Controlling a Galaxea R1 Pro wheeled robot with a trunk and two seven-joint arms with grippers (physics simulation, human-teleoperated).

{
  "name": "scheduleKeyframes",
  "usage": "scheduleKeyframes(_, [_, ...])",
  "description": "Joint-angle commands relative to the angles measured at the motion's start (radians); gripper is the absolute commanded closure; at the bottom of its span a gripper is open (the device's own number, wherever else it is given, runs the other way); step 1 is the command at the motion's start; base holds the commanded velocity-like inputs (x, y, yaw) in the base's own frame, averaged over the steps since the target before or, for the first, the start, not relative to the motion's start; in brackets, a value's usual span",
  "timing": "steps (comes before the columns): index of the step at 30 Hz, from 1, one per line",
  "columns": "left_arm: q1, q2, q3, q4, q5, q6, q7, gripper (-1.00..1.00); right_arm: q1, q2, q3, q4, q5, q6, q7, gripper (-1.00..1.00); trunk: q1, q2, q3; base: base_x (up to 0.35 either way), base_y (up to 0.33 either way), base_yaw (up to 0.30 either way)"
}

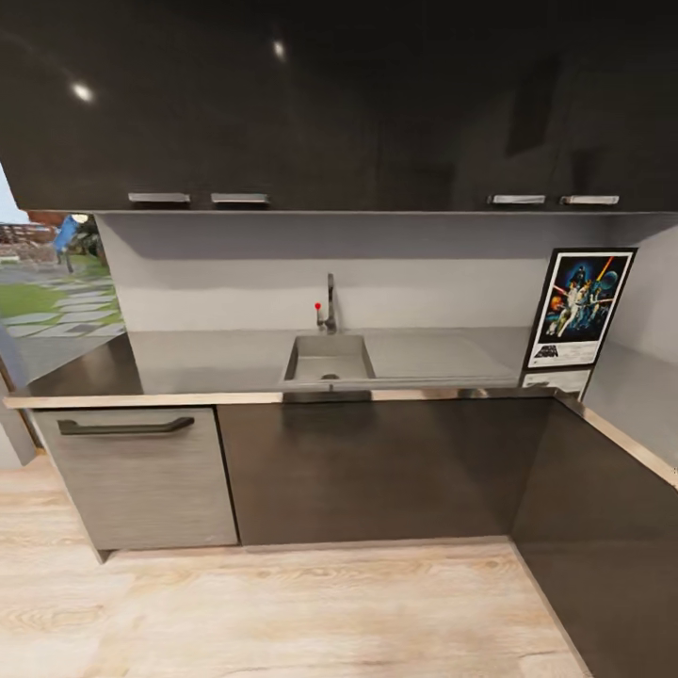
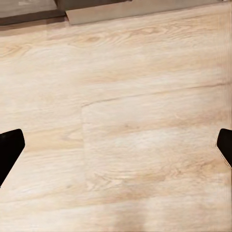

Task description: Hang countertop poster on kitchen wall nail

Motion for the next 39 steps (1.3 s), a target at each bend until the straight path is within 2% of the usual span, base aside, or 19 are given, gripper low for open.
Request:
scheduleKeyframes(1, [0.0, 0.0, 0.001, -0.001, -0.01, 0.0, 0.0, -1.0, -0.001, 0.0, 0.0, 0.001, 0.0, -0.003, 0.0, -1.0, 0.0, 0.0, 0.0, 0.196, 0.0, -0.269])
scheduleKeyframes(8, [0.0, 0.0, 0.001, -0.001, -0.009, 0.0, 0.0, -1.0, -0.001, 0.0, 0.0, 0.002, 0.0, -0.003, -0.001, -1.0, 0.0, 0.0, 0.005, 0.286, 0.0, -0.202])
scheduleKeyframes(26, [0.0, 0.0, 0.002, -0.001, -0.009, 0.0, 0.0, -1.0, -0.001, 0.0, 0.0, 0.002, 0.0, -0.003, -0.004, -1.0, 0.0, 0.0, 0.006, 0.323, -0.074, -0.032])
scheduleKeyframes(32, [0.0, 0.0, 0.003, -0.001, -0.01, 0.0, 0.0, -1.0, -0.001, 0.0, 0.0, 0.002, 0.0, -0.003, -0.004, -1.0, 0.0, 0.0, 0.008, 0.256, -0.136, -0.219])
scheduleKeyframes(39, [0.0, 0.0, 0.003, 0.0, -0.01, 0.0, 0.001, -1.0, -0.001, 0.0, 0.0, 0.002, 0.0, -0.003, -0.004, -1.0, 0.0, 0.0, 0.012, 0.069, -0.04, -0.279])
